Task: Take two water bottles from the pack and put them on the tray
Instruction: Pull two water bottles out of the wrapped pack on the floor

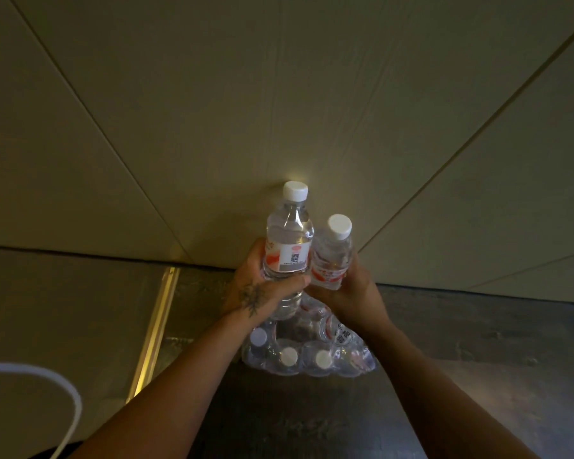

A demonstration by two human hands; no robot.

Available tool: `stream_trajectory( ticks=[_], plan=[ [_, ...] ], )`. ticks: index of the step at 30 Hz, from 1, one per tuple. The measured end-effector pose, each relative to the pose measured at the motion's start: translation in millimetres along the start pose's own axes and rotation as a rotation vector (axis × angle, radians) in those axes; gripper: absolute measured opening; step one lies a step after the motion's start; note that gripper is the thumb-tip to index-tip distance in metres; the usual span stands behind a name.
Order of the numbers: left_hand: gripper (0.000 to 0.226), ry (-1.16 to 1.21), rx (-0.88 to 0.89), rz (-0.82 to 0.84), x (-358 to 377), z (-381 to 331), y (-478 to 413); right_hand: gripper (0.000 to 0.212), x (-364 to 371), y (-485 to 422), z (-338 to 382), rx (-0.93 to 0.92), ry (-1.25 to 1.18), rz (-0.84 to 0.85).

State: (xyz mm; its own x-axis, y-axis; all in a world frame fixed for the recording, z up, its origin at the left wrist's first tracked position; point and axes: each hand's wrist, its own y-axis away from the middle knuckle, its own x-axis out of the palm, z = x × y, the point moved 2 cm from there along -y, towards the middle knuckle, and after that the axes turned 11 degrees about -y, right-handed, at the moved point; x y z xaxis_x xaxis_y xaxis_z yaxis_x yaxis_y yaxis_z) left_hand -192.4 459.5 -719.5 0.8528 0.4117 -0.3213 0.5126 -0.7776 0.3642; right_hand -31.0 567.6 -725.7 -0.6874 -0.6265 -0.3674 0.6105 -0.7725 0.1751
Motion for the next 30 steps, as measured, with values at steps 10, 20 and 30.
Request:
stream_trajectory(
  ticks=[10,20,30],
  plan=[
    [0.059,0.105,-0.138,0.027,-25,-70,85,0.07,-42,62,78,0.125,-0.138,-0.009],
    [0.073,0.237,-0.216,0.056,-113,-288,250,0.062,-119,179,326,0.294,-0.426,-0.041],
    [0.054,0.24,-0.255,0.024,-192,-482,389,0.061,-186,285,543,0.317,-0.574,-0.024]
  ],
)
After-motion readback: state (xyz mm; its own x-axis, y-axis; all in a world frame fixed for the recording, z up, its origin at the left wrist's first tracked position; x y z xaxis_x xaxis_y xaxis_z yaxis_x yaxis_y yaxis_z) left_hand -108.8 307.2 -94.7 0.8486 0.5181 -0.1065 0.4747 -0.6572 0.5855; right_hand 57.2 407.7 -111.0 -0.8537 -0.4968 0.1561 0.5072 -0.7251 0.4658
